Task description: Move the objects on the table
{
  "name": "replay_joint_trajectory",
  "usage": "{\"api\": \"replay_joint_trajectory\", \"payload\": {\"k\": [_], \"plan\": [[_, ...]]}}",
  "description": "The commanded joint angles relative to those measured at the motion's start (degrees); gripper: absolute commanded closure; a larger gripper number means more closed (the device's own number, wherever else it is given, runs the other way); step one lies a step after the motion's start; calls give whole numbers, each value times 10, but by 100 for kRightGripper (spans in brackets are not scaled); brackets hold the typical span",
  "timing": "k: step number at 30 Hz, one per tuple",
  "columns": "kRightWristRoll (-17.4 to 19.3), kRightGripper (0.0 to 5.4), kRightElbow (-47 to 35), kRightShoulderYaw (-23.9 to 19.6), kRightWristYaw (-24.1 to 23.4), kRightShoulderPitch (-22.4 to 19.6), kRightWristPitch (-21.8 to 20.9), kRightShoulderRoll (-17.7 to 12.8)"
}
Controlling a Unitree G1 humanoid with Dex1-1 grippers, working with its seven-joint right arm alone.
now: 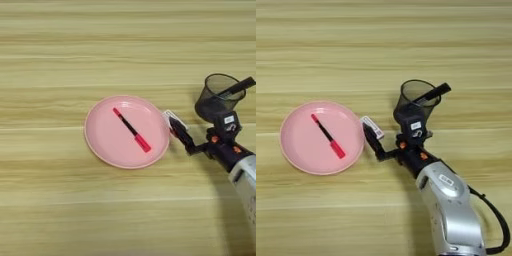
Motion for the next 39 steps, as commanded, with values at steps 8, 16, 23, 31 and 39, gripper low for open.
{"api": "replay_joint_trajectory", "payload": {"k": [8, 16, 23, 31, 39], "plan": [[-3, 4, 19, -25, -11, -21, -32, -21], [-12, 4, 68, -25, -12, -24, -47, -20], [-24, 4, 91, -17, -11, -23, -60, -19], [-27, 4, 88, -5, -7, -19, -60, -17], [-32, 4, 96, 7, -4, -20, -62, -17]]}}
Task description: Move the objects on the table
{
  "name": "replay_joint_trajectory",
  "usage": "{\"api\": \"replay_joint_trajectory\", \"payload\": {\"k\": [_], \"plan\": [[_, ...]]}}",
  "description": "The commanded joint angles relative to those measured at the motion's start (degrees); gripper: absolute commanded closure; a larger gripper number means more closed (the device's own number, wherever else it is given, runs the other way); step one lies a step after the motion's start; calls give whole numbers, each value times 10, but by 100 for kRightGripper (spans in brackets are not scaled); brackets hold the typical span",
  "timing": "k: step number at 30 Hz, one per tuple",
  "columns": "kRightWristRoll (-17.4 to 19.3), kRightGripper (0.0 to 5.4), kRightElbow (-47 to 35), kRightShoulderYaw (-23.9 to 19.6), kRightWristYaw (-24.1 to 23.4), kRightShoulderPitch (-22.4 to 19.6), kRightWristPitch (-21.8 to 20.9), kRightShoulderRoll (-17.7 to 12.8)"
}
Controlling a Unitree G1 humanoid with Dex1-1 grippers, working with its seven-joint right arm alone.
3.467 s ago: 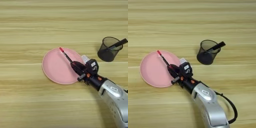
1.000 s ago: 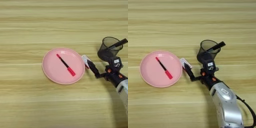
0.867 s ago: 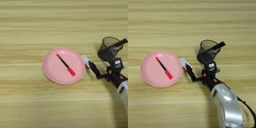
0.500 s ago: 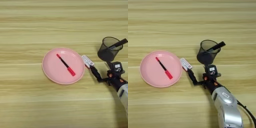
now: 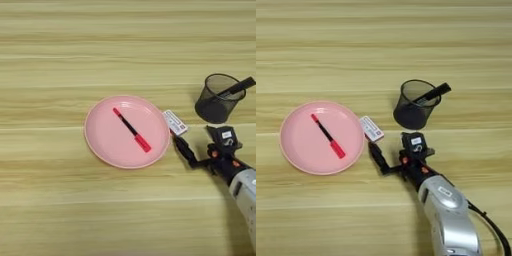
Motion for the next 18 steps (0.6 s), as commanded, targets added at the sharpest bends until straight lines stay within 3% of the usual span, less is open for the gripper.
{"api": "replay_joint_trajectory", "payload": {"k": [1, 18], "plan": [[1, 4, -24, -2, -2, -20, -16, -13], [-22, 4, 65, 38, 3, -68, -46, -4]]}}
